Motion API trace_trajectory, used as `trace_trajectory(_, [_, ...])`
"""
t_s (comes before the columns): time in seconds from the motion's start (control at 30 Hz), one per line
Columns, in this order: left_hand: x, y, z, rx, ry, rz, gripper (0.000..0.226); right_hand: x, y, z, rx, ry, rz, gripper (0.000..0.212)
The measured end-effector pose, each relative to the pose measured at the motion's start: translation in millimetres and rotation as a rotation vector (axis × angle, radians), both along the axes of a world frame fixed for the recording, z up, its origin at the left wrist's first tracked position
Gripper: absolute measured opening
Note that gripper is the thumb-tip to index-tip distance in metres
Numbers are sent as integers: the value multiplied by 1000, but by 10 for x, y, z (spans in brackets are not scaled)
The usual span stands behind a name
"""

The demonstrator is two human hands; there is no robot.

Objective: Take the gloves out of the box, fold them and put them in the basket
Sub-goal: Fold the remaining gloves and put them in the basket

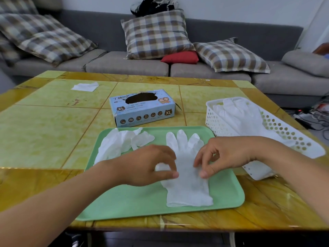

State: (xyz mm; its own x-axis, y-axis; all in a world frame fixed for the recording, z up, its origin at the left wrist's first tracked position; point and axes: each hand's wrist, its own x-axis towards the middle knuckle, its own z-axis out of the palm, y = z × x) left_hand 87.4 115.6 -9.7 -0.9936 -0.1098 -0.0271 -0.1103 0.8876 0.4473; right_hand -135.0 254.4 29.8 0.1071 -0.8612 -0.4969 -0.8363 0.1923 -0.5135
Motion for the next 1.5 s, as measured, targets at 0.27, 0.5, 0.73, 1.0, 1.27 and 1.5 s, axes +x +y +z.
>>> trace_trajectory(0.27, [236, -651, 123, -433, -390, 738, 86, 6, -197, -355, -256, 502, -165, 51])
trace_trajectory(0.5, [214, -663, 283, 671, 209, 903, 16, 357, -212, -194, -700, 249, -302, 33])
trace_trajectory(0.73, [-25, -133, 405, 1736, 485, 536, 52, 947, -101, 47, -553, -571, -504, 102])
trace_trajectory(1.0, [-149, 148, 108, 1552, 322, 547, 64, 864, -122, -3, -867, -405, -578, 14])
trace_trajectory(1.27, [-117, 0, 119, 1130, 369, 1006, 48, 315, -90, 466, -815, -902, -808, 10])
trace_trajectory(1.5, [-170, -32, 506, 671, 523, 390, 77, 325, -72, 485, -667, -808, -589, 9])
